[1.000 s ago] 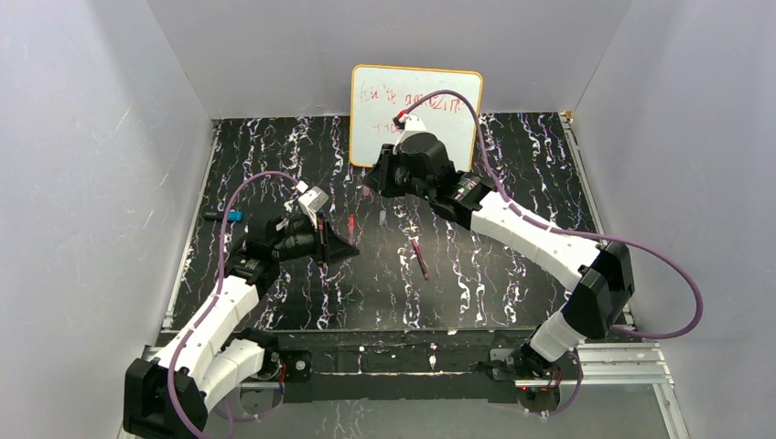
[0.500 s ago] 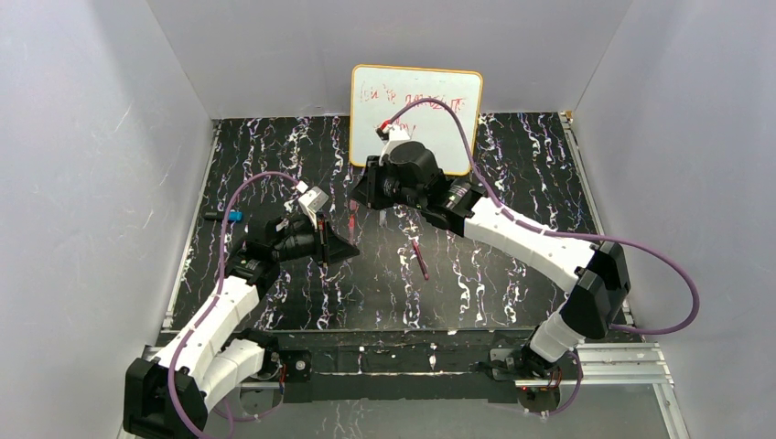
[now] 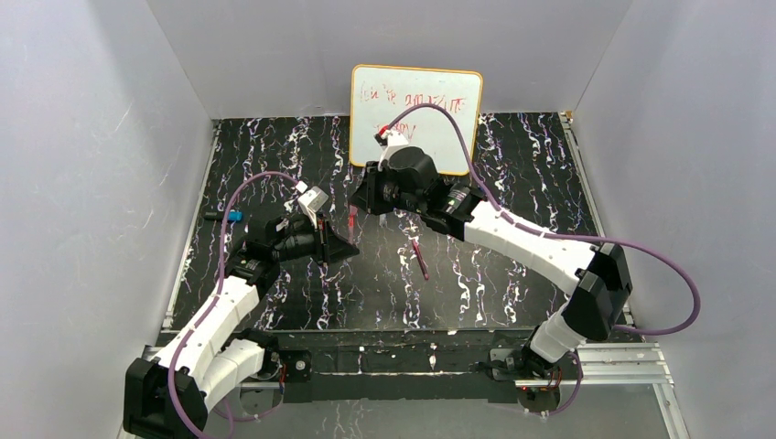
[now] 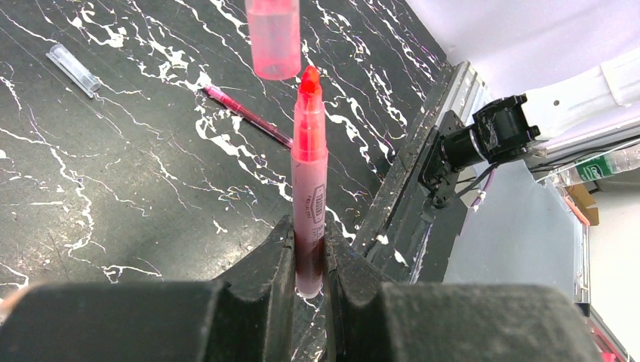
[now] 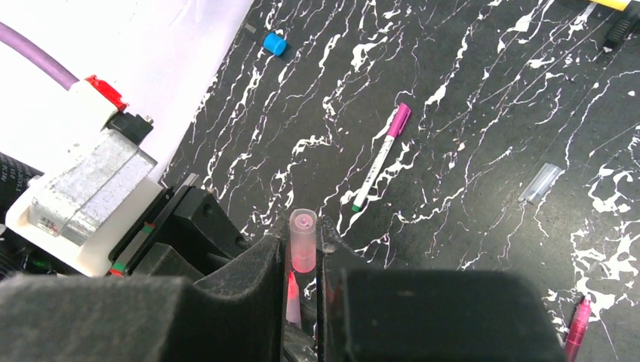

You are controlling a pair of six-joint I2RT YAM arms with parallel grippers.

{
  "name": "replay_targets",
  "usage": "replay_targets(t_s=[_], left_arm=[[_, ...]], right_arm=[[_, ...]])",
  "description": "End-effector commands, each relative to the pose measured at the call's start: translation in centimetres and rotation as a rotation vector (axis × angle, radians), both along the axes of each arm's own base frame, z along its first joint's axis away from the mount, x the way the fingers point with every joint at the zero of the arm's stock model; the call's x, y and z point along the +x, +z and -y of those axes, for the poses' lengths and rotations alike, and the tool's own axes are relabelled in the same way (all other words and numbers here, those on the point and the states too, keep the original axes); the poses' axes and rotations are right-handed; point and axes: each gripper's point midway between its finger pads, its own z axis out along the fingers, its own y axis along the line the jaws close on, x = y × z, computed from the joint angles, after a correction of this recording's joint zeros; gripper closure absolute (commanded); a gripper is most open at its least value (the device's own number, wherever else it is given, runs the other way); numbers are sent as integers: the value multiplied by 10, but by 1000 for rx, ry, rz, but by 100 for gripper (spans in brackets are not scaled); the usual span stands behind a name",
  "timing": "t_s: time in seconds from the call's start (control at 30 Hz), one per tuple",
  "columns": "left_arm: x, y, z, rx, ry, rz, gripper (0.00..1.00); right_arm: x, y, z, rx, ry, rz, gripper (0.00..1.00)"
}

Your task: Insert the pens into the pen caps

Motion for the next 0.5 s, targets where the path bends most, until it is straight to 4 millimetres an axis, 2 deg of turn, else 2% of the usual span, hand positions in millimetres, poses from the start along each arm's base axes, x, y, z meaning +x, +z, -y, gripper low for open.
replay_targets(t_s=[0.0, 0.33, 0.47], left_arm=[[-2, 2, 1, 3, -9, 5, 100], [-1, -1, 1, 10, -6, -6, 100], [-1, 0, 0, 12, -5, -4, 100]], right_arm=[[-5, 29, 9, 54, -5, 77, 99], [-4, 50, 11, 93, -8, 121, 99], [-6, 49, 8, 96, 8, 115, 99]])
